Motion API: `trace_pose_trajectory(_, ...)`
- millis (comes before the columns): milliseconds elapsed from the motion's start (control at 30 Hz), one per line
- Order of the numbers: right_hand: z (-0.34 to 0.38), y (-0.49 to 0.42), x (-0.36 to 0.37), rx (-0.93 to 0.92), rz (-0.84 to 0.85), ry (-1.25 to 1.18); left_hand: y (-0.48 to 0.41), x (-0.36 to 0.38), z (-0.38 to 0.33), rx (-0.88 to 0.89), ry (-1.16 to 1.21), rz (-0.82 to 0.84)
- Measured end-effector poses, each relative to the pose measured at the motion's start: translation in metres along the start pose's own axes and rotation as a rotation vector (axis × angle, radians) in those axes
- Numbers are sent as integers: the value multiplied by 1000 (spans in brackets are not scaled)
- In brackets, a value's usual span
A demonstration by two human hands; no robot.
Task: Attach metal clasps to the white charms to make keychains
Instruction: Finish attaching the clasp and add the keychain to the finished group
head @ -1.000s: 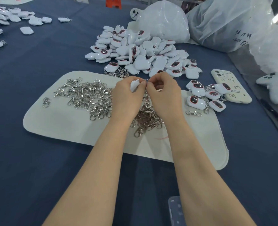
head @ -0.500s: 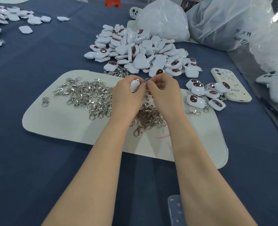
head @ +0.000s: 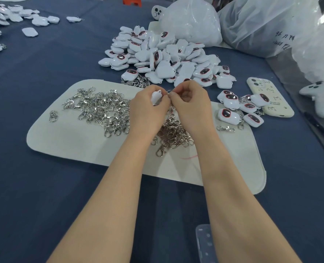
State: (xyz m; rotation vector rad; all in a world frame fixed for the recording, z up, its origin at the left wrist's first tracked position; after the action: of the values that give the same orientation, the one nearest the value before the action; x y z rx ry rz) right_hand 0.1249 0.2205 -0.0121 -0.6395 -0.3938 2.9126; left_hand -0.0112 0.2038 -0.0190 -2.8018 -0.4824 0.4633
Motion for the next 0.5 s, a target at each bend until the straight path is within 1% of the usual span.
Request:
trace_pose_trajectory(167,1,0,1,-18,14,-21,2,-2,-1,14,0,-9)
trace_pose_trajectory(300,1,-1,3,-23,33,4,3,-2,-5,48,-65,-9)
trace_pose_trajectory(500,-5,-1,12,-1,110,6,2,-2,-5,54,-97,-4)
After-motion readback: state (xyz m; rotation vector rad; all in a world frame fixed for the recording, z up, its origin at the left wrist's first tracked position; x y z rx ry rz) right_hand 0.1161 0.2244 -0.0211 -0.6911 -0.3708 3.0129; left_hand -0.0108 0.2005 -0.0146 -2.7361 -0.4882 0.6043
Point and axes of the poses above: each hand's wrist, its own y-axis away from the middle knuckle, its own x-axis out of the palm, z = x × y, the point moved 10 cm from there along -y, towards the middle knuckle, and after that the axes turned 5 degrees about y, right-handed, at the moved point
